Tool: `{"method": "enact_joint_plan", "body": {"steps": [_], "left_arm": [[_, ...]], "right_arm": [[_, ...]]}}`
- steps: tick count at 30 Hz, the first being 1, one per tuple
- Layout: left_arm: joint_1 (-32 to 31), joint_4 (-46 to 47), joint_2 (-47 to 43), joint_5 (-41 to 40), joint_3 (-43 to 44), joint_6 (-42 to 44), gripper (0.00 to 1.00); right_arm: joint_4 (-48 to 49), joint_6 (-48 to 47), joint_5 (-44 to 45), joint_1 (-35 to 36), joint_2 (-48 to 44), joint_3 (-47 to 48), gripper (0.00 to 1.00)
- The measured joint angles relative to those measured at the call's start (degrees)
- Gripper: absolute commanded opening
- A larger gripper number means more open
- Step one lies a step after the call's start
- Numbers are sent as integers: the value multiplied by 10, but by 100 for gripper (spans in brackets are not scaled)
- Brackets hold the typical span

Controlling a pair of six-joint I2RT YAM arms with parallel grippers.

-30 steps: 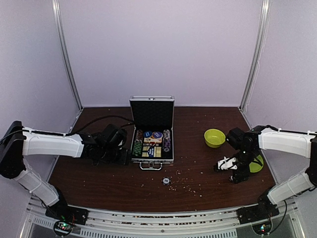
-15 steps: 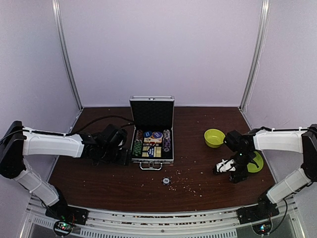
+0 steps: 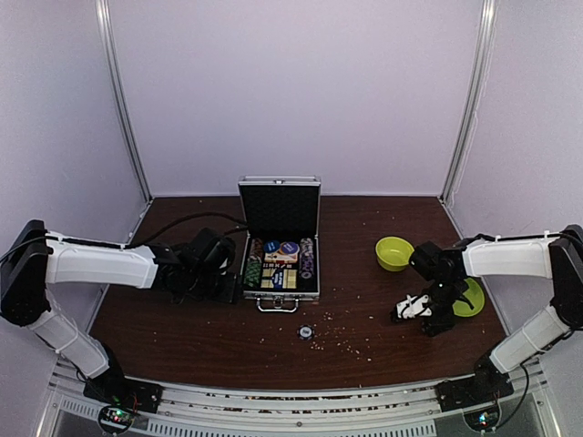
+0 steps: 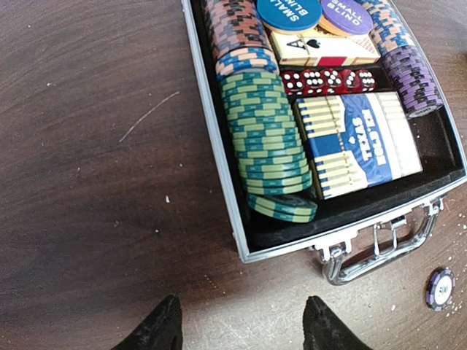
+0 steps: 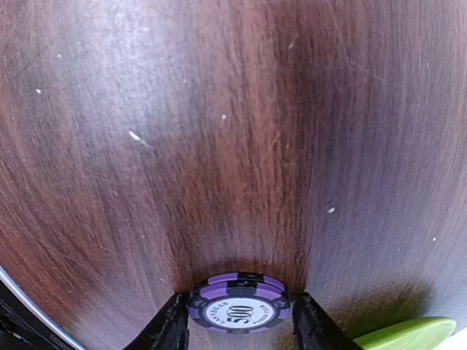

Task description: Pack up texas hold em set

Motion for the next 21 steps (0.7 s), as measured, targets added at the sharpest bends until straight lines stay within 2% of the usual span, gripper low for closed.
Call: {"method": "enact_joint_plan", "body": {"steps": [4,9,15,21], "left_arm": [[0,0,1,0,2,0,58],[0,0,1,0,2,0,58],[0,0,1,0,2,-1,58],[0,0,-2,-1,1,-1,58]], "right_arm": [[-4,0,0,0,0,0,36],[-16,17,-7,1,2,23,32],[-19,79,-31,25,20,139,30],[11,153,-23,114,76,256,30]]}}
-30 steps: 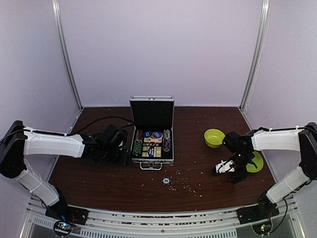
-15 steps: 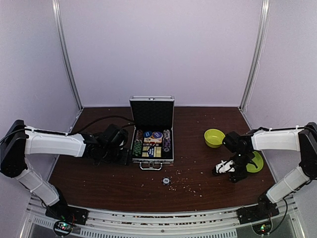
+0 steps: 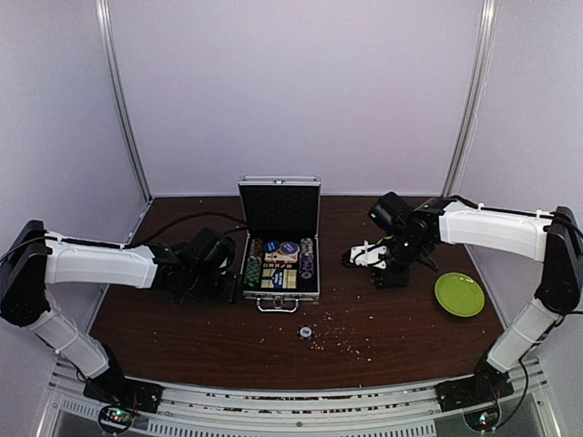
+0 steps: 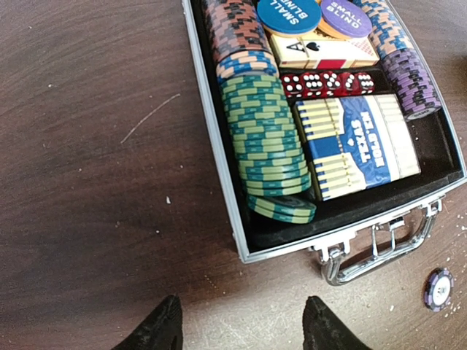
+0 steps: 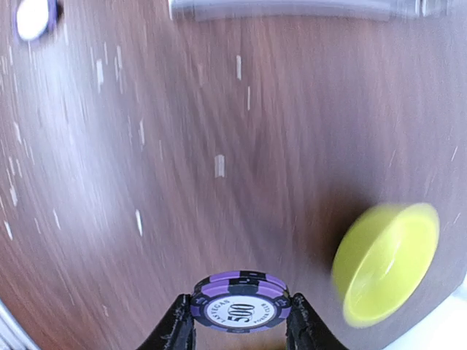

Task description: Pack up texas hold em set

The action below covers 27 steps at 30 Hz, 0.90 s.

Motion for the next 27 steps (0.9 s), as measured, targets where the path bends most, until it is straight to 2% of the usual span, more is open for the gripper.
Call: {"method": "enact_joint_plan", "body": {"steps": [5,12,27], "left_arm": [[0,0,-17,-4,-10,-8,58],[0,-2,-53,-18,-30,-17,58],[0,-4,-66,-28,-43,-24,58]], "right_arm": [[34,45,27,78,81,90,30],[75,85,66,133,183,180,31],[171,113,153,163,283,202,32]]}}
